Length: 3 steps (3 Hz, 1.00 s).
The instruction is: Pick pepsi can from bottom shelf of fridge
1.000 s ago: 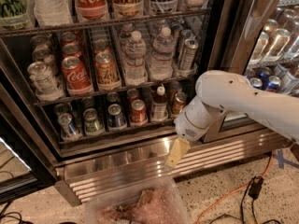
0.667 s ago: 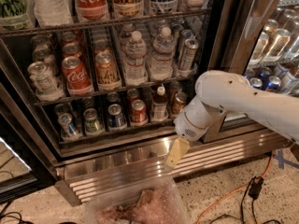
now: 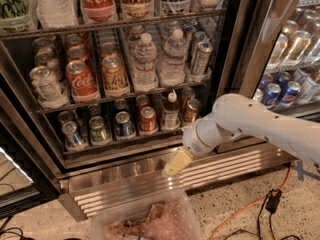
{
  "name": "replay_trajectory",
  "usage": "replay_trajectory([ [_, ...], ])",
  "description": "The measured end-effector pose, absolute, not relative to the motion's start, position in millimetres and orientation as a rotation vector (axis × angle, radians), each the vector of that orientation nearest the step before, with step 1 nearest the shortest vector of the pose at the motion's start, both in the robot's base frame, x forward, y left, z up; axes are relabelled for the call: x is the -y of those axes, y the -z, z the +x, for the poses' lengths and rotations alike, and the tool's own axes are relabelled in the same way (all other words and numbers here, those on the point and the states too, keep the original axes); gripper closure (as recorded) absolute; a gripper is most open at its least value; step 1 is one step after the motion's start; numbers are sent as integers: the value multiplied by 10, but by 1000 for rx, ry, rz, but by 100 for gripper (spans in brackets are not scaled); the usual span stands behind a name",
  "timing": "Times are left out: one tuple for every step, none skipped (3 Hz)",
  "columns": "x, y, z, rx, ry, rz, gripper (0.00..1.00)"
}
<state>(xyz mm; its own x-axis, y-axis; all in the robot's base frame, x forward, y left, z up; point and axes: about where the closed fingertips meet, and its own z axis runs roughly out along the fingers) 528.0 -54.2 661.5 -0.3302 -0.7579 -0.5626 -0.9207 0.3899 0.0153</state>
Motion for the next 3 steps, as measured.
replay_trajectory([
  [343, -6506, 5514, -2118, -522, -1326, 0],
  [116, -6396, 5731, -2054, -560, -1275, 0],
  [109, -6374, 5743, -2053, -562, -1270, 0],
])
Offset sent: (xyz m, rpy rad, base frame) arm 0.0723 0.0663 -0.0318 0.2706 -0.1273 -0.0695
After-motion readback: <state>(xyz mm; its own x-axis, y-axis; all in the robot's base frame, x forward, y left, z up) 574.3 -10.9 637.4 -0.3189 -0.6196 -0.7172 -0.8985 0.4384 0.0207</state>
